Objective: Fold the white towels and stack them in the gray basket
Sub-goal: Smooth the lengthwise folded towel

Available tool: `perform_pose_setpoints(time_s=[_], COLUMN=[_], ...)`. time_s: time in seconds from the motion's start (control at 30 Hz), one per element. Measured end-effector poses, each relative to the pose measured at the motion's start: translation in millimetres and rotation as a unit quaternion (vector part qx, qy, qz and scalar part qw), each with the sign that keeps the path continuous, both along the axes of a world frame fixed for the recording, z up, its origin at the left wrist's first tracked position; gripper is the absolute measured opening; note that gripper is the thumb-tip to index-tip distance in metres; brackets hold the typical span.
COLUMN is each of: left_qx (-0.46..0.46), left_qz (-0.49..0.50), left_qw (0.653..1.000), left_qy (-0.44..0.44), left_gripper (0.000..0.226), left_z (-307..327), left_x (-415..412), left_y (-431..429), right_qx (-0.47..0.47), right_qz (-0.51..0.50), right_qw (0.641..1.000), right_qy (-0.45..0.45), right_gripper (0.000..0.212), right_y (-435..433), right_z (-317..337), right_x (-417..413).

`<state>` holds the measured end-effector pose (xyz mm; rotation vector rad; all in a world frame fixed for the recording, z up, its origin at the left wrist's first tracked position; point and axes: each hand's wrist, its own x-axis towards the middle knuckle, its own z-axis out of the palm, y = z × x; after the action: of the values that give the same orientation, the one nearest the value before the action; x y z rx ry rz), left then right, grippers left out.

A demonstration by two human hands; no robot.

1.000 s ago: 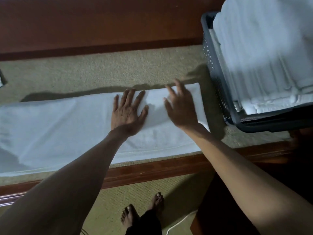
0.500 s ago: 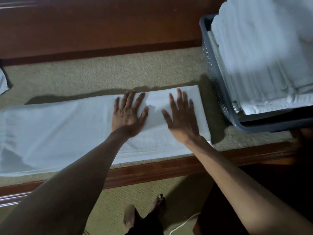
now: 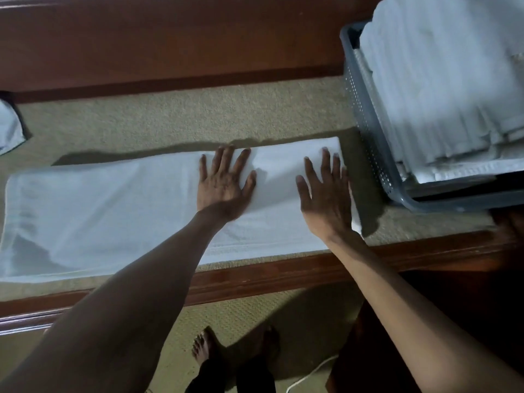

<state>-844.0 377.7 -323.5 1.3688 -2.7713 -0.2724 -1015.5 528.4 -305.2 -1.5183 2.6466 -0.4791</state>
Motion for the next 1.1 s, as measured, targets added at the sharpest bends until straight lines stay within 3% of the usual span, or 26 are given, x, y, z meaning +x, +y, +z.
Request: perform_pose_setpoints(time_s=[0.13,0.33,0.63,0.8,0.97,1.03,1.1], left_qx=[0.009,0.039,0.053,0.035,0.04,0.048,0.048], left_qz=[0.008,0.022,0.169,0.184,0.19,0.183,0.193], left_qw=[1.0,0.999,0.983,0.982,0.981,0.982,0.98], left_qy=[0.002,-0.018,-0.041,-0.025,-0.012,-0.01,-0.007], left_gripper=[0.066,0.07,0.076,0.076,0.075,0.077,0.081], left_z=[-0.9,3.6,6.3,5.7,4.6,6.3,9.1], left_x=[0.6,27.1,185.0,197.5,199.1,199.0,206.5], left_y=[2.7,-3.8,-56.9,-57.0,-55.3,-56.9,-63.5], right_qx=[-0.024,-0.009,0.017,0.009,-0.106,-0.078,-0.034], right_qz=[-0.003,-0.023,-0.026,-0.104,0.055,0.075,0.082], right_qw=[0.991,1.0,0.999,0.994,0.991,0.99,0.995], right_qy=[-0.128,0.002,0.019,-0.027,-0.054,-0.093,-0.05], right_gripper=[0.055,0.056,0.057,0.059,0.049,0.053,0.055], right_y=[-59.6,-62.5,-65.0,-86.6,-128.5,-139.5,-138.5], right_z=[-1.8,-28.6,-25.8,-19.9,-20.9,-23.7,-29.6], right_x=[39.0,47.5,53.9,85.5,178.6,203.9,211.4])
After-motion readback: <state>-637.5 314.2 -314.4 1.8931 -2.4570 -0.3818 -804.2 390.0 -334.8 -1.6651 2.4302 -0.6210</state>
